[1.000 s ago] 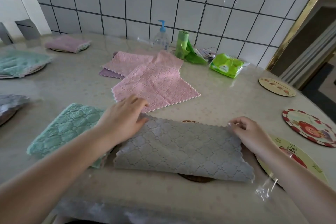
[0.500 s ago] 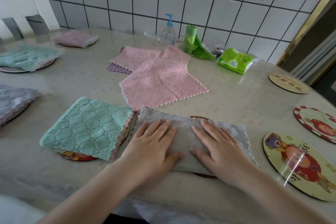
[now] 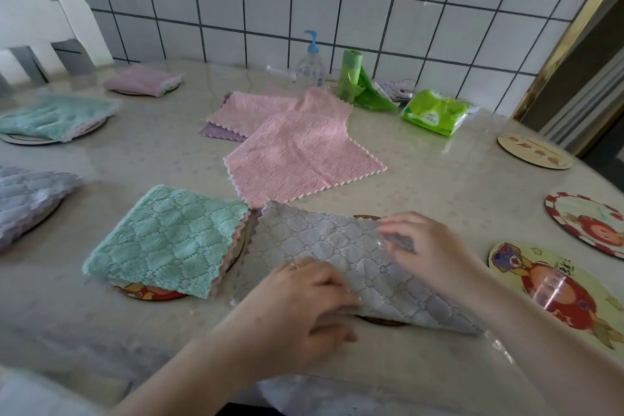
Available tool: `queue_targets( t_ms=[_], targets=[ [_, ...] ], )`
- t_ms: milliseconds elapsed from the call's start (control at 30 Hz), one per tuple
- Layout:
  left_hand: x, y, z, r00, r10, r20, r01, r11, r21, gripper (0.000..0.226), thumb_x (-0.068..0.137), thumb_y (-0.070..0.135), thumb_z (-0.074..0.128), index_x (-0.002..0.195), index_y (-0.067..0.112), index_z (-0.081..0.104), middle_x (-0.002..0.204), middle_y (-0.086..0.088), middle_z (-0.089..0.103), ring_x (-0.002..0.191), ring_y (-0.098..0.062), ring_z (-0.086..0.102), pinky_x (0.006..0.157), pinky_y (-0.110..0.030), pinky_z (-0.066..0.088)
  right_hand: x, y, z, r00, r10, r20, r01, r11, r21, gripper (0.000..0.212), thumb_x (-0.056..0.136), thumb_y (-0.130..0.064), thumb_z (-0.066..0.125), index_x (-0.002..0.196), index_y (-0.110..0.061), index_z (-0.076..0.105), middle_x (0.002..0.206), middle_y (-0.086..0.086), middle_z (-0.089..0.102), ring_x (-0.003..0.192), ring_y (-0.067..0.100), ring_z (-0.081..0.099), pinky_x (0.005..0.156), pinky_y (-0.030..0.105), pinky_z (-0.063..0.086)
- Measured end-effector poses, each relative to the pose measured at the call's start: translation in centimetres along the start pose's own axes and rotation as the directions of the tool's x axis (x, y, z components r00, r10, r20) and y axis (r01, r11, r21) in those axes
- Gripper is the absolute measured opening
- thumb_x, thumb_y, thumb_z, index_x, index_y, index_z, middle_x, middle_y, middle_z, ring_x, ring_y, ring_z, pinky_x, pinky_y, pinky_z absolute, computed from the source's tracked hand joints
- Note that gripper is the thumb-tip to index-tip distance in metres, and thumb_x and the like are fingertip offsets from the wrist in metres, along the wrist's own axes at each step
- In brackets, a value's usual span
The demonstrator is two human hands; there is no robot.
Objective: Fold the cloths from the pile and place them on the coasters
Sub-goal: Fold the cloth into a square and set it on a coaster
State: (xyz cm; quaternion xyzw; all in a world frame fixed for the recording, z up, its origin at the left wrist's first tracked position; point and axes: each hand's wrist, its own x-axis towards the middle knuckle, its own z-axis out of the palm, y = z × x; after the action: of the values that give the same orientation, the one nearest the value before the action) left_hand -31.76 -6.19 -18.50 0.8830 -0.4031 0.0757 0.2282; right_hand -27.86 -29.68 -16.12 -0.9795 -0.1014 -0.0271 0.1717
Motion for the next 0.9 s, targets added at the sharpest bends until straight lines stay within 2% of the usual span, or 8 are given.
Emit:
queue_targets(
  t_ms=[133,300,467,600,700,767,833,900],
  targets=[
    [-0.4,1.0,0.9,0.998,-0.011,-0.062,0.010,1.000,-0.023,0.020,0.082,0.037,0.056,0.100,0.036,0.065,0.094,0.017,0.057,0.085,-0.006,0.057,0.073,-0.027,0.053,3.7,-1.1,0.5,1.000,-0.026,0.007,0.026,0.999,0.044,0.027,0.087,-0.028,0.057,0.112,-0.024,0.066,0.102,-0.010,0.058,0.102,0.010,0.056,0.089,0.028,0.044],
    [-0.8,1.2,1.2,0.974,-0.149,-0.168,0.147,0.989,-0.026,0.022,0.080,0.036,0.049,0.093,0.032,0.066,0.086,0.016,0.055,0.075,-0.005,0.058,0.059,-0.027,0.054,6.3,-2.0,0.0,0.988,0.044,0.148,-0.055,0.996,0.067,0.006,0.081,-0.027,0.065,0.086,-0.027,0.067,0.078,-0.014,0.063,0.080,0.010,0.061,0.072,0.026,0.048],
    [-0.6,1.6,1.0,0.968,-0.151,-0.201,0.153,0.988,-0.007,0.015,0.079,0.028,0.053,0.083,0.030,0.067,0.075,0.012,0.052,0.068,-0.008,0.056,0.051,-0.027,0.050,6.7,-2.0,-0.4,0.971,-0.033,0.238,0.031,0.999,0.014,0.003,0.083,-0.028,0.062,0.082,-0.026,0.062,0.077,-0.014,0.060,0.074,0.009,0.060,0.062,0.021,0.043],
    [-0.8,1.9,0.3,0.960,-0.137,-0.243,0.150,0.988,0.037,0.011,0.082,0.030,0.053,0.085,0.033,0.063,0.071,0.013,0.061,0.063,-0.005,0.059,0.058,-0.027,0.050,5.3,-1.5,-1.3,0.985,-0.082,0.154,0.051,0.979,0.197,0.013,0.086,-0.025,0.059,0.076,-0.029,0.052,0.074,-0.010,0.058,0.065,0.009,0.051,0.064,0.026,0.041],
    [-1.2,2.2,-0.5,0.924,-0.177,-0.338,0.175,0.984,-0.036,0.010,0.086,0.028,0.049,0.091,0.031,0.057,0.069,0.013,0.064,0.056,-0.007,0.058,0.053,-0.021,0.046,4.4,-1.2,-2.5,0.996,-0.054,0.073,0.019,0.913,0.408,0.014,0.088,-0.019,0.059,0.077,-0.025,0.053,0.062,-0.007,0.060,0.060,0.013,0.045,0.059,0.029,0.035],
    [-1.4,2.4,-1.1,0.898,-0.223,-0.378,0.205,0.975,-0.089,0.012,0.088,0.033,0.043,0.094,0.032,0.054,0.063,0.011,0.062,0.052,-0.007,0.056,0.049,-0.022,0.044,3.8,-1.0,-3.4,0.998,-0.019,0.053,-0.014,0.834,0.551,0.004,0.089,-0.017,0.059,0.087,-0.018,0.055,0.073,0.009,0.070,0.065,0.016,0.051,0.061,0.029,0.037],
    [-1.5,2.3,-1.1,0.879,-0.295,-0.376,0.216,0.947,-0.239,0.017,0.088,0.041,0.037,0.098,0.034,0.049,0.067,0.011,0.065,0.059,-0.004,0.061,0.056,-0.027,0.049,2.9,-1.0,-4.2,0.997,0.001,0.078,-0.053,0.744,0.666,0.012,0.090,-0.011,0.056,0.101,-0.016,0.055,0.085,0.015,0.072,0.069,0.021,0.059,0.061,0.029,0.044],
    [-1.6,2.2,-0.9,0.850,-0.402,-0.341,0.213,0.854,-0.475,0.022,0.085,0.047,0.037,0.098,0.035,0.050,0.075,0.011,0.068,0.070,-0.004,0.066,0.068,-0.031,0.052,2.2,-0.9,-4.7,0.992,-0.011,0.127,-0.083,0.700,0.710,0.025,0.091,-0.002,0.050,0.107,-0.020,0.058,0.089,0.008,0.072,0.073,0.019,0.063,0.063,0.027,0.049]
  ],
)
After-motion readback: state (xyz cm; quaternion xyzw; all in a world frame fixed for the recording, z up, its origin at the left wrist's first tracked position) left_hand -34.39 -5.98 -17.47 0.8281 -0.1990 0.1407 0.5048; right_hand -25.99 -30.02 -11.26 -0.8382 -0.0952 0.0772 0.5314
